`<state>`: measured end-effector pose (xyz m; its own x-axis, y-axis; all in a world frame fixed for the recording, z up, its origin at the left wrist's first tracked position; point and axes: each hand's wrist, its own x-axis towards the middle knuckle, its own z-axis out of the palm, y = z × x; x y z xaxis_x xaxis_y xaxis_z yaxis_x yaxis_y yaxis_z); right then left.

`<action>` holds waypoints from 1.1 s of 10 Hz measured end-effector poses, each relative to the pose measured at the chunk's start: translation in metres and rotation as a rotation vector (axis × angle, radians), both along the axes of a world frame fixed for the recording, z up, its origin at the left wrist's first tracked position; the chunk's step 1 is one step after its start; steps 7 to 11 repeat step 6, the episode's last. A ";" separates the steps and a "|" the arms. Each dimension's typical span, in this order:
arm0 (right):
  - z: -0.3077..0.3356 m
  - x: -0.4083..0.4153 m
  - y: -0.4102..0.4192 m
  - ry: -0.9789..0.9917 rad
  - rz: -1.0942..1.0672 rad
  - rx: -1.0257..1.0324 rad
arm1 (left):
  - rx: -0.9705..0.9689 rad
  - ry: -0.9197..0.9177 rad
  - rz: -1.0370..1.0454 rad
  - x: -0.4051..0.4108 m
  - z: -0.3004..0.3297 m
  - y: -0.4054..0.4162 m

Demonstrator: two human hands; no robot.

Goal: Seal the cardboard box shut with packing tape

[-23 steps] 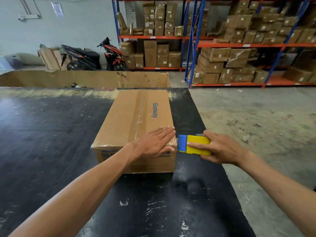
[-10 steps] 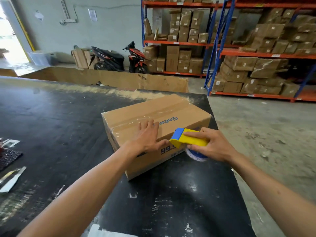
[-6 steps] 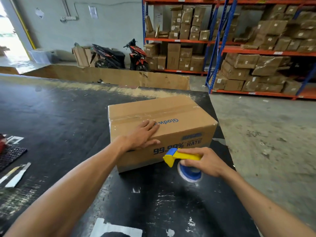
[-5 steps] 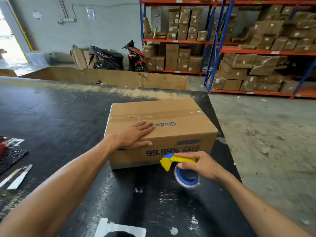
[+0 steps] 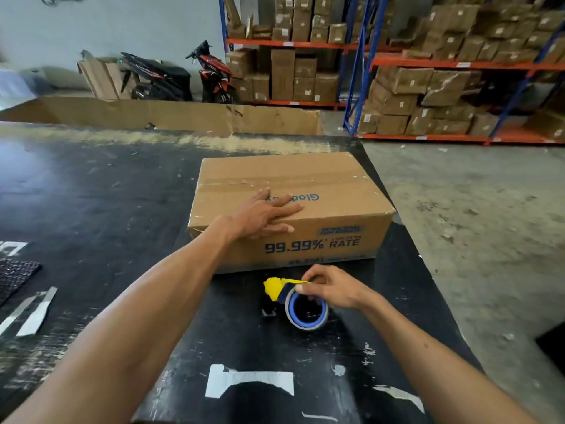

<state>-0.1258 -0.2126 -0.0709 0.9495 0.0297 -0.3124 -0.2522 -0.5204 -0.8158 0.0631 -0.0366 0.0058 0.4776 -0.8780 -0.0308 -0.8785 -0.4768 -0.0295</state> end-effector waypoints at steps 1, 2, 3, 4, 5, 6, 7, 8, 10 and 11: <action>-0.009 0.003 0.009 -0.080 -0.070 -0.111 | -0.034 0.041 -0.054 0.012 -0.002 0.006; -0.013 0.004 0.016 -0.092 -0.115 -0.159 | -0.038 0.071 -0.075 0.022 -0.004 0.009; -0.017 0.005 0.018 -0.105 -0.157 -0.194 | -0.048 0.051 -0.094 0.030 -0.004 0.010; -0.019 0.004 0.019 -0.092 -0.185 -0.191 | -0.039 0.037 -0.110 0.035 -0.007 0.010; -0.022 0.010 0.020 -0.057 -0.257 -0.228 | -0.046 0.017 -0.122 0.041 -0.012 0.010; -0.025 -0.017 0.030 -0.162 -0.542 -0.184 | -0.022 -0.050 -0.122 0.035 -0.011 0.010; -0.025 -0.017 0.030 -0.162 -0.542 -0.184 | -0.022 -0.050 -0.122 0.035 -0.011 0.010; -0.025 -0.017 0.030 -0.162 -0.542 -0.184 | -0.022 -0.050 -0.122 0.035 -0.011 0.010; -0.025 -0.017 0.030 -0.162 -0.542 -0.184 | -0.022 -0.050 -0.122 0.035 -0.011 0.010; -0.025 -0.017 0.030 -0.162 -0.542 -0.184 | -0.022 -0.050 -0.122 0.035 -0.011 0.010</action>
